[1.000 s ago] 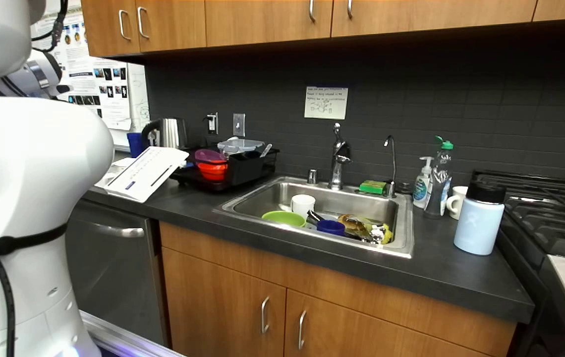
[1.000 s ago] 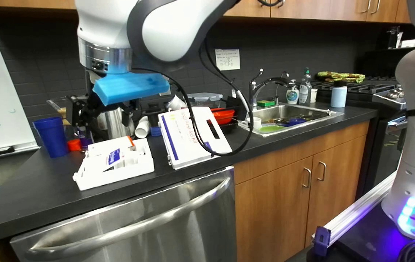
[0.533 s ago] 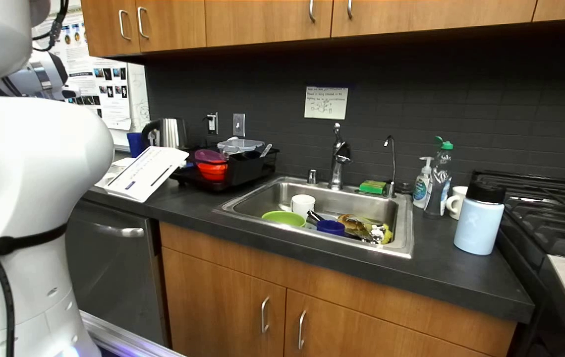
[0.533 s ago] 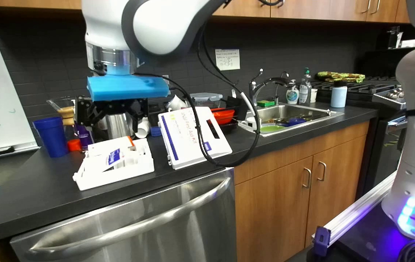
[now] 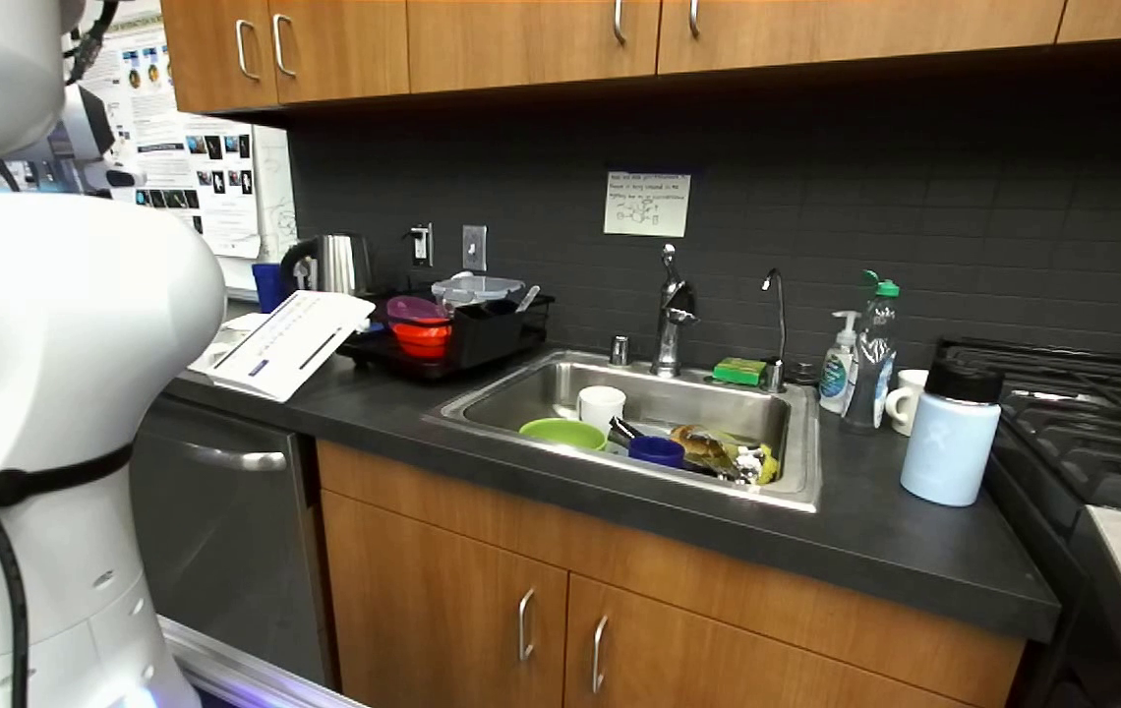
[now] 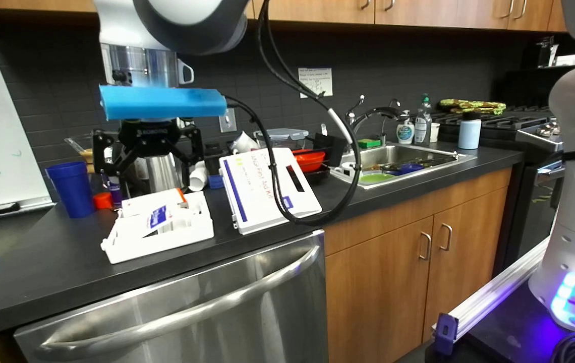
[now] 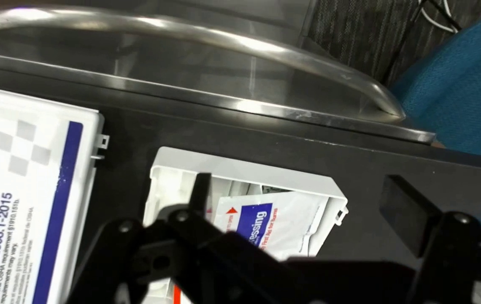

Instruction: Remove a white and blue object from the box on the left and put it on the counter

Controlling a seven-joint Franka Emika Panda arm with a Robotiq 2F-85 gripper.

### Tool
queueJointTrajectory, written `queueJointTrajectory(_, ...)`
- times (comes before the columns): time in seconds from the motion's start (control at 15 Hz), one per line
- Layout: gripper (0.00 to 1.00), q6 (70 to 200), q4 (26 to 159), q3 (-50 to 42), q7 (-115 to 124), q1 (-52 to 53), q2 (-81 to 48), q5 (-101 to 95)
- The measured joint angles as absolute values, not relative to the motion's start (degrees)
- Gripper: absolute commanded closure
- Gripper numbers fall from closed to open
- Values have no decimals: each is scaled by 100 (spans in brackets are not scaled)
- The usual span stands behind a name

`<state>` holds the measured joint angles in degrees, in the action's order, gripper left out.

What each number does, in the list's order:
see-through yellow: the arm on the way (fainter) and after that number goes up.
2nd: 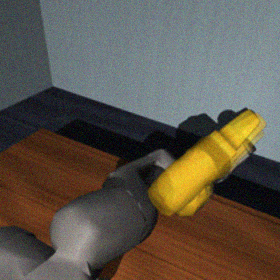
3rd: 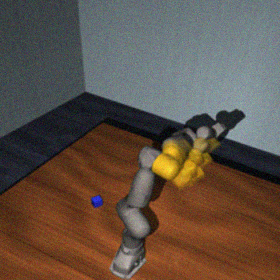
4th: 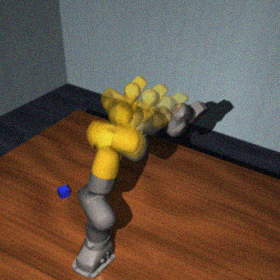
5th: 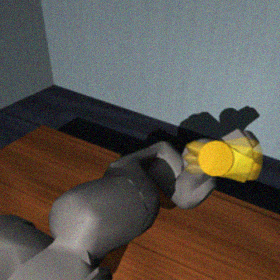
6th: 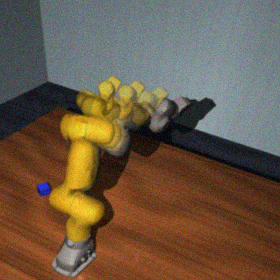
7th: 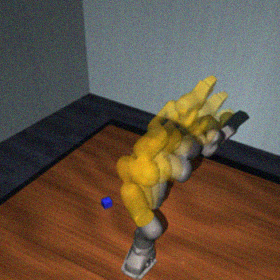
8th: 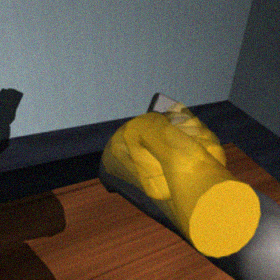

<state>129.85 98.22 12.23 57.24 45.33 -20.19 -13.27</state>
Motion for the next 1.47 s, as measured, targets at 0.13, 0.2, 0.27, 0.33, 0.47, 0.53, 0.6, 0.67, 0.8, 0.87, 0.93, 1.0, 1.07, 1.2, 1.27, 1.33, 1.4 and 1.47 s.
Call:
queueJointTrajectory(0.13,0,12830,9694,1232,5598,4507,-2082,-1267)
queueJointTrajectory(0.2,0,12814,9639,1228,5562,4480,-2132,-1267)
queueJointTrajectory(0.27,0,12819,9589,1218,5545,4446,-2198,-1267)
queueJointTrajectory(0.33,0,12836,9539,1206,5539,4407,-2279,-1267)
queueJointTrajectory(0.47,0,12931,9460,1169,5529,4342,-2463,-1267)
queueJointTrajectory(0.53,0,13002,9418,1149,5525,4318,-2564,-1267)
queueJointTrajectory(0.6,0,13064,9379,1130,5523,4308,-2653,-1268)
queueJointTrajectory(0.67,0,13121,9338,1111,5522,4307,-2736,-1268)
queueJointTrajectory(0.8,0,13197,9244,1089,5521,4314,-2874,-1268)
queueJointTrajectory(0.87,0,13222,9192,1085,5521,4320,-2928,-1269)
queueJointTrajectory(0.93,0,13238,9133,1079,5521,4330,-2976,-1278)
queueJointTrajectory(1.0,0,13240,9078,1067,5521,4348,-3010,-1287)
queueJointTrajectory(1.07,0,13240,9032,1049,5521,4371,-3037,-1302)
queueJointTrajectory(1.2,0,13243,8980,997,5521,4419,-3069,-1326)
queueJointTrajectory(1.27,0,13243,8980,978,5521,4429,-3077,-1327)
queueJointTrajectory(1.33,0,13244,8981,955,5521,4436,-3089,-1327)
queueJointTrajectory(1.4,0,13244,8981,932,5521,4439,-3107,-1329)
queueJointTrajectory(1.47,0,13244,8981,911,5521,4439,-3129,-1330)
